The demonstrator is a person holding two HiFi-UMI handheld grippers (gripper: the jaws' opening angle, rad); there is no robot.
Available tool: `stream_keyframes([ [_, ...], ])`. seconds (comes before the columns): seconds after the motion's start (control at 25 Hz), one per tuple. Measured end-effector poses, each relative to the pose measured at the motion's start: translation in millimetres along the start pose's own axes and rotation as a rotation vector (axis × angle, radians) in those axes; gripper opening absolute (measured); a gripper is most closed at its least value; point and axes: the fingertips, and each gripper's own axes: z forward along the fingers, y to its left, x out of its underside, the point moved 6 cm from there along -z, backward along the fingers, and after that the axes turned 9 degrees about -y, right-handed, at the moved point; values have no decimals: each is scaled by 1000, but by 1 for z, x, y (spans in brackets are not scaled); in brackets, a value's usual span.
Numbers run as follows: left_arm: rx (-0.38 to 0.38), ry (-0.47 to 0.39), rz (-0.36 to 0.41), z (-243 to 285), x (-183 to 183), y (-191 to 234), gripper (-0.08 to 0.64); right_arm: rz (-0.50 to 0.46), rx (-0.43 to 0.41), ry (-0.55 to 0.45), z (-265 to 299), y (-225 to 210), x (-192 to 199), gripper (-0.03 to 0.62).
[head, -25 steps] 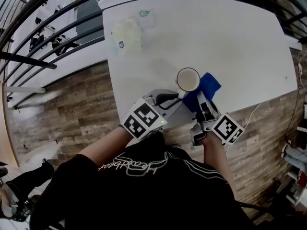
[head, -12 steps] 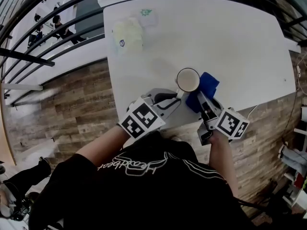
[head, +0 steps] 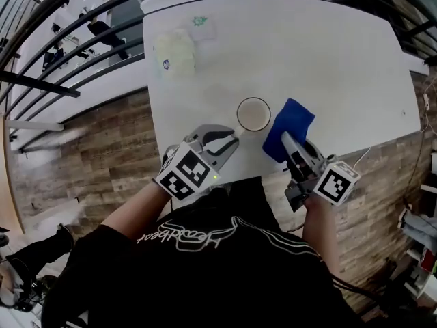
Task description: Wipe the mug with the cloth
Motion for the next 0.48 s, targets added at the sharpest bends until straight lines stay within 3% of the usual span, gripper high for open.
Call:
stream_keyframes([
  [0.48,-120,58,39,-9,-7,11,64,40,-105,63,12,-5,-13,61],
])
